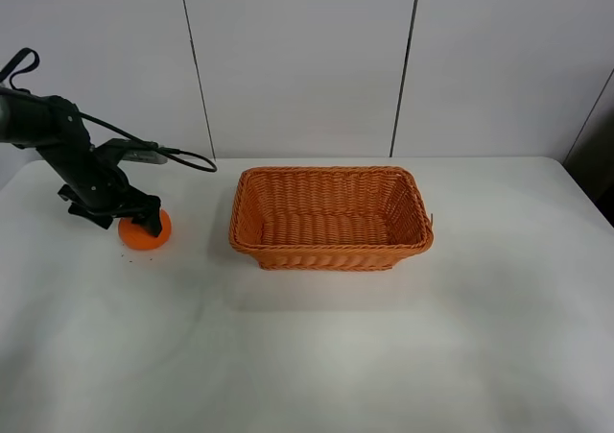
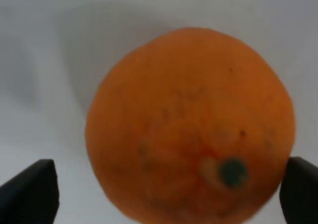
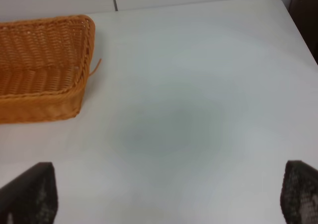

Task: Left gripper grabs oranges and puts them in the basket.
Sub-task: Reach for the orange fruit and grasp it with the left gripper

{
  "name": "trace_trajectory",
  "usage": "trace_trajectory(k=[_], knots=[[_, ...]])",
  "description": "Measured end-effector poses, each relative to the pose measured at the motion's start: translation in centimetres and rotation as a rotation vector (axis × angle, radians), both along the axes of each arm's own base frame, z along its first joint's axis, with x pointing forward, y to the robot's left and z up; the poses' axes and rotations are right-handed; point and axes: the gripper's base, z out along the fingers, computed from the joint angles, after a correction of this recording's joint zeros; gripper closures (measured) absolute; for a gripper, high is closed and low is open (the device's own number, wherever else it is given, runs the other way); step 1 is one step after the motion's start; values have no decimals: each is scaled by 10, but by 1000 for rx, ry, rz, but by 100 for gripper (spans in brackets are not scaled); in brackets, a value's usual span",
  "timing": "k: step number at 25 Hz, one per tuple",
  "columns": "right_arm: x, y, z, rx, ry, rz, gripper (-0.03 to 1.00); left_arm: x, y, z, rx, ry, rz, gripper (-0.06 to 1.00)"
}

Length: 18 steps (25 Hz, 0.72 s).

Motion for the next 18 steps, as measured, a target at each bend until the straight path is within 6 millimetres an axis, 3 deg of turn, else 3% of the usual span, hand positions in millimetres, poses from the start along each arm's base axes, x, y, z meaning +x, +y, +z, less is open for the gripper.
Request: trace_trajectory(k=[5, 10, 15, 18], knots=[[0, 0, 0, 0, 0, 0, 27, 1, 0, -4, 0, 1, 1, -1], [0, 0, 0, 0, 0, 0, 27, 1, 0, -5, -1, 1, 1, 25], [0, 0, 0, 0, 0, 0, 27, 2, 0, -3, -1, 1, 1, 70], [0, 0, 0, 0, 0, 0, 27, -1, 0, -4, -2, 28, 0, 81]])
